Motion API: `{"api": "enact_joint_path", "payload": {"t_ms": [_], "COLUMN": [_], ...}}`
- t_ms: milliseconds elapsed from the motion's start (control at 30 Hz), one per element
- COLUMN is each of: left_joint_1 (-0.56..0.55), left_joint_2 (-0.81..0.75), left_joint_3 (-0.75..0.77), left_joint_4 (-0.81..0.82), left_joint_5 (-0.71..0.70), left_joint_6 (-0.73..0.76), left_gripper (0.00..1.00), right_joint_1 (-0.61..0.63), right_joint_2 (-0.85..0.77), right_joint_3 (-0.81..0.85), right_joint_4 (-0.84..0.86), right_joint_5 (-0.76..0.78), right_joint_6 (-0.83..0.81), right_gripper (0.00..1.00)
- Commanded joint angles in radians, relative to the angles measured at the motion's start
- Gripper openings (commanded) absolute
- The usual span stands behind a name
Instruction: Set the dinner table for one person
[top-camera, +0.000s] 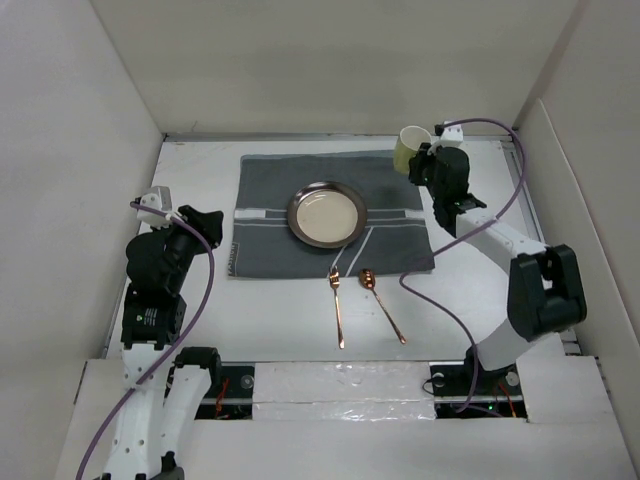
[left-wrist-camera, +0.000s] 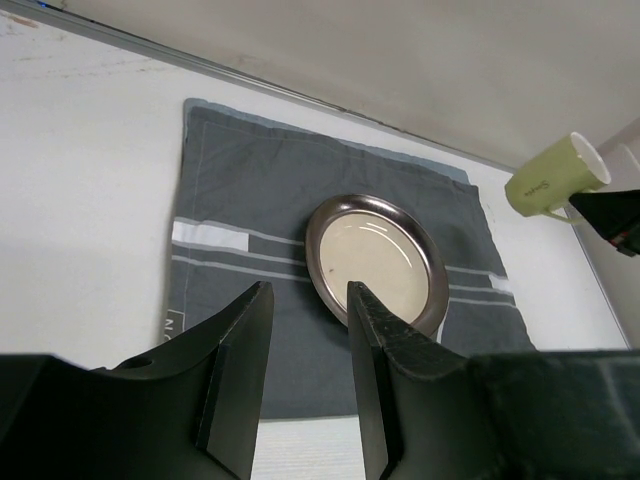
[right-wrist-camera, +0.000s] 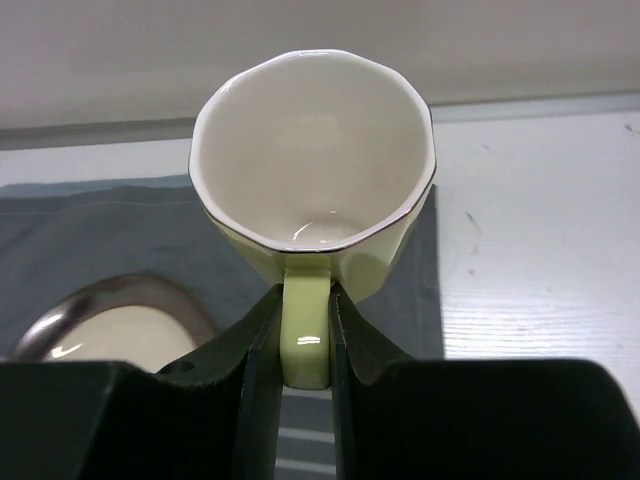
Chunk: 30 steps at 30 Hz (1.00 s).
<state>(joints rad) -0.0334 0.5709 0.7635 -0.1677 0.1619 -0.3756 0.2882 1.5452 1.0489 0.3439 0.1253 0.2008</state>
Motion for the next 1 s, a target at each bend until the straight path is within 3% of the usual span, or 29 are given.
{"api": "enact_joint_path", "payload": {"t_ms": [0, 267, 967], "left_joint_1": [-0.005, -0.005, 0.004], "left_joint_2": [-0.002, 0.014, 0.038], "left_joint_3": [-0.003, -0.001, -0.006], "left_joint_4": [0.05, 0.051, 0.063], "left_joint_5": [0.019, 0.022, 0.059], "left_joint_6": [0.0, 0.001, 0.001], "left_gripper": [0.33, 0.33, 0.33], "right_joint_1": [-0.026, -0.092, -0.037], "right_joint_2": [0.088, 0.239, 0.382], "right_joint_3": [0.118, 0.203, 0.252], "right_joint_4": [0.112, 0.119, 0.106], "right_joint_5": [-0.003, -0.009, 0.054], "right_joint_6": [0.003, 0.0, -0.021], "right_gripper": [0.0, 0.0, 0.01]}}
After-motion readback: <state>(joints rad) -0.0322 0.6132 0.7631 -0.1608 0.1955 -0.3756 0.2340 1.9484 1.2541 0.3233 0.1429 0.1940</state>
